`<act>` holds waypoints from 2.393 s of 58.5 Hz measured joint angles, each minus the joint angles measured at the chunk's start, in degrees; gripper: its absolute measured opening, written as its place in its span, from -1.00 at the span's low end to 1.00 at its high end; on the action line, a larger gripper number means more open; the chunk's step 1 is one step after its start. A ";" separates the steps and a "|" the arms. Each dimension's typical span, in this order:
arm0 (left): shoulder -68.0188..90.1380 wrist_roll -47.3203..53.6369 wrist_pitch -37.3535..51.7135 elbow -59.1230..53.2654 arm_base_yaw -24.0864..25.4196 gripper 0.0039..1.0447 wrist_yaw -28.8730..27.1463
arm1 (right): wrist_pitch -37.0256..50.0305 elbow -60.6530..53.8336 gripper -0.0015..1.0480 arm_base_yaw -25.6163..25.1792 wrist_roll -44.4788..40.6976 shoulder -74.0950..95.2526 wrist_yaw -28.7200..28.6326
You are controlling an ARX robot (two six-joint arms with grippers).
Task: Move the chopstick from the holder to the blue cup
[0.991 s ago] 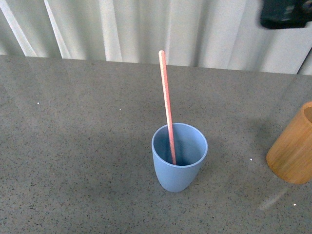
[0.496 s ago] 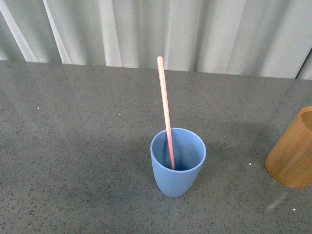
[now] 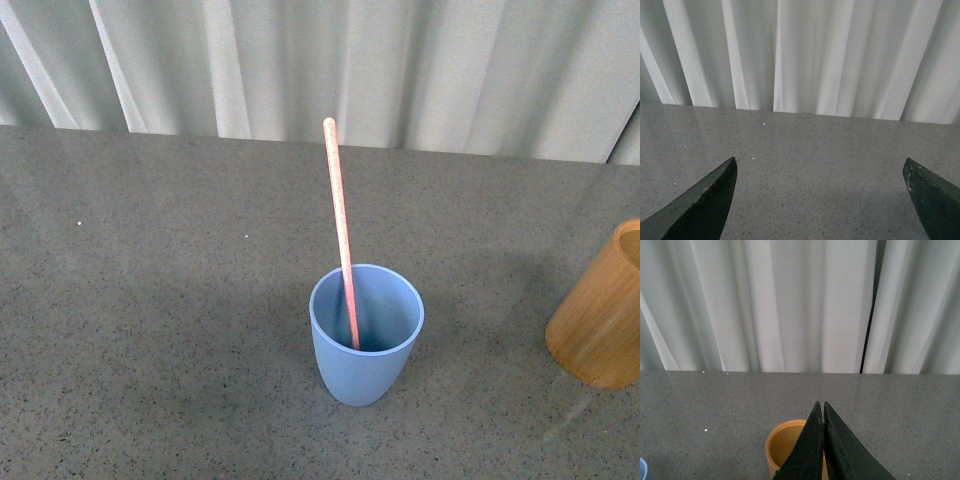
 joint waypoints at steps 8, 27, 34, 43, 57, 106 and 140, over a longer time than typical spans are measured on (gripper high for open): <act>0.00 0.00 0.00 0.00 0.00 0.87 0.02 | -3.48 0.00 -0.98 -0.15 0.00 -3.82 -0.35; 0.00 0.00 0.00 0.00 0.00 0.87 0.02 | -10.32 -0.02 -0.98 -0.20 0.00 -10.78 -0.33; 0.00 0.00 0.00 0.00 0.00 0.87 0.00 | -12.72 0.00 -0.98 -0.20 0.00 -13.16 -0.33; 0.00 0.00 0.00 0.00 0.00 0.87 0.00 | -15.08 0.00 -0.98 -0.20 0.00 -15.54 -0.33; 0.00 0.00 0.00 0.00 0.00 0.87 0.00 | -25.35 0.02 -0.98 -0.20 0.00 -25.62 -0.33; -0.07 0.00 0.00 0.00 0.00 0.87 0.00 | -25.57 0.02 0.81 -0.20 0.02 -25.64 -0.33; -0.07 0.00 0.00 0.00 0.00 0.87 0.02 | -25.57 0.02 0.81 -0.20 0.02 -25.64 -0.33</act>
